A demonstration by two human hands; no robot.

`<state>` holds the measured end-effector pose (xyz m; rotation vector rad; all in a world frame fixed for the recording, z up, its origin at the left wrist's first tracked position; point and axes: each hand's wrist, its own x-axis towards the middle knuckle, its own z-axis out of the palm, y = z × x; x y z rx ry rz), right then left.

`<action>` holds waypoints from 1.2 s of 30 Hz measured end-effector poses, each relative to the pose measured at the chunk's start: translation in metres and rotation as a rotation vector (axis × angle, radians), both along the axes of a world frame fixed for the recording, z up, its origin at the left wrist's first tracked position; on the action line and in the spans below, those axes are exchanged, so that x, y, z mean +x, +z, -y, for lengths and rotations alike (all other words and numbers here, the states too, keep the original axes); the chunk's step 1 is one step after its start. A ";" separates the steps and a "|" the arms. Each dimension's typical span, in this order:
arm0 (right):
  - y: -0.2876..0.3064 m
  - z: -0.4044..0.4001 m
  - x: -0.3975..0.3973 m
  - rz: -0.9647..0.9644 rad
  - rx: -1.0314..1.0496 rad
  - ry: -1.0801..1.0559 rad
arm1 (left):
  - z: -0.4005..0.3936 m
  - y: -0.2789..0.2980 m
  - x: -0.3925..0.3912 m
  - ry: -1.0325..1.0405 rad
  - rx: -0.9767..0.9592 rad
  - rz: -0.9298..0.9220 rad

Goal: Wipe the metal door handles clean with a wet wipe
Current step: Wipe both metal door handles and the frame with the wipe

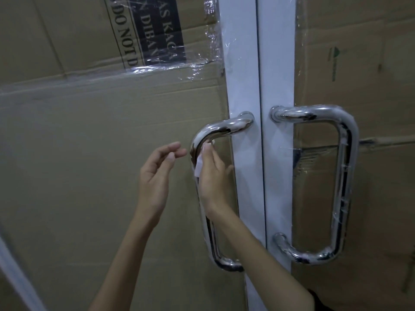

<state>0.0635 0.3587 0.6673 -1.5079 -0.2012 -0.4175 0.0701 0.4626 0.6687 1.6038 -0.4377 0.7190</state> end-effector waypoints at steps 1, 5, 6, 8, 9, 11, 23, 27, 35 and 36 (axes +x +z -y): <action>-0.007 0.001 -0.004 0.039 -0.057 0.004 | 0.001 0.000 0.001 -0.003 -0.014 -0.001; -0.068 0.006 -0.002 0.041 -0.169 0.000 | 0.001 -0.005 0.004 0.004 -0.039 -0.029; -0.072 0.008 0.002 -0.022 -0.137 0.017 | 0.001 -0.006 0.005 0.004 -0.039 -0.036; -0.061 0.009 0.007 -0.073 -0.151 0.015 | 0.003 -0.006 0.008 0.004 -0.042 -0.039; -0.052 0.008 0.008 -0.053 -0.181 0.011 | 0.005 -0.005 0.009 0.002 -0.039 -0.034; -0.039 0.006 0.006 0.034 -0.205 0.018 | 0.007 -0.004 0.010 -0.003 -0.031 -0.024; -0.055 0.002 0.026 0.187 0.083 -0.094 | -0.008 -0.021 0.008 0.005 -0.041 -0.048; -0.059 0.004 0.022 0.226 0.259 -0.091 | -0.011 -0.018 0.005 0.003 -0.048 -0.007; -0.047 0.020 0.028 0.155 0.029 -0.166 | -0.005 -0.025 0.012 -0.029 -0.073 -0.046; -0.041 0.018 0.026 0.201 0.026 -0.186 | -0.002 -0.026 0.014 -0.032 -0.083 -0.049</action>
